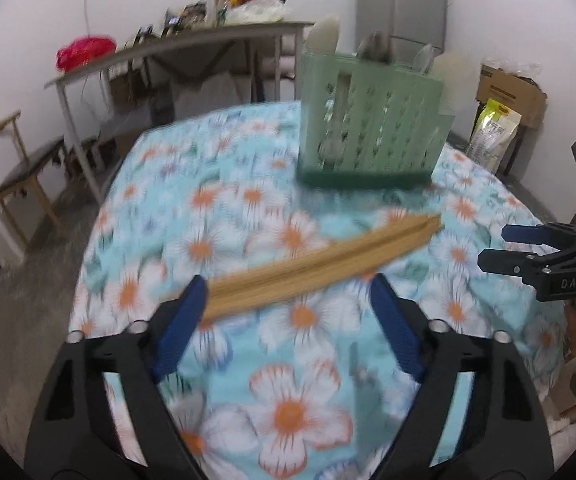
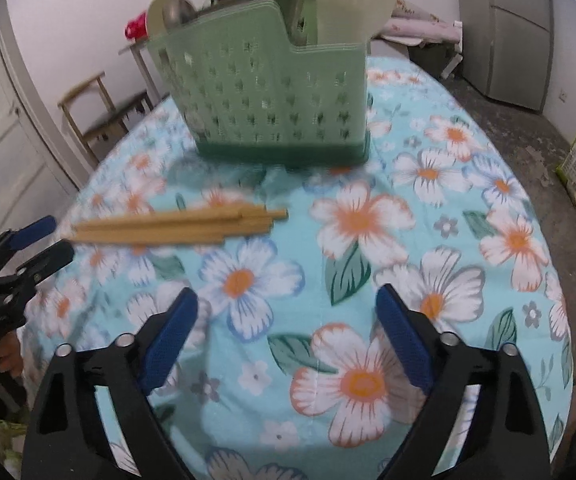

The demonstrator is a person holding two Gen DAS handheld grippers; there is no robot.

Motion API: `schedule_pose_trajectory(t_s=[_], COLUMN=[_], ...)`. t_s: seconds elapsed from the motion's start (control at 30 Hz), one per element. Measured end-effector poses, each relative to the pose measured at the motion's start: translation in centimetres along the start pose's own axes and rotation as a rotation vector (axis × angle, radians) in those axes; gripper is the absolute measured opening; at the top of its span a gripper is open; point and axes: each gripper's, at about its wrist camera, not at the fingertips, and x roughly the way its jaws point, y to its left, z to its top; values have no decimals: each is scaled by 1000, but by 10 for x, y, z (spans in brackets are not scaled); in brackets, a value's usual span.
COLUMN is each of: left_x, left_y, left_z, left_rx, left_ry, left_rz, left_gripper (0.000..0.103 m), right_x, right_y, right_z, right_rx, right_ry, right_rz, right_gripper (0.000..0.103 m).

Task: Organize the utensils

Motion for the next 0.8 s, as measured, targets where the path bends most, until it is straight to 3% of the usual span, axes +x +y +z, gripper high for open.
schedule_pose_trajectory(t_s=[0.2, 0.3, 0.37, 0.5, 0.8], left_x=[27, 49, 63, 61, 38], left_y=[-10, -13, -14, -17, -33], left_z=[25, 29, 24, 15, -8], left_rx=[60, 84, 111, 123, 163], left_ry=[6, 54, 105, 119, 97], left_rz=[19, 35, 54, 58, 59], left_gripper=[38, 35, 35, 35, 35], right_x=[4, 19, 32, 58, 32], right_y=[14, 25, 32, 45, 52], right_z=[26, 42, 48, 39, 7], right_rx=[8, -10, -21, -68, -125], right_ry=[-56, -61, -46, 20, 6], right_rz=[74, 101, 113, 83, 76], right_gripper=[49, 36, 32, 27, 27])
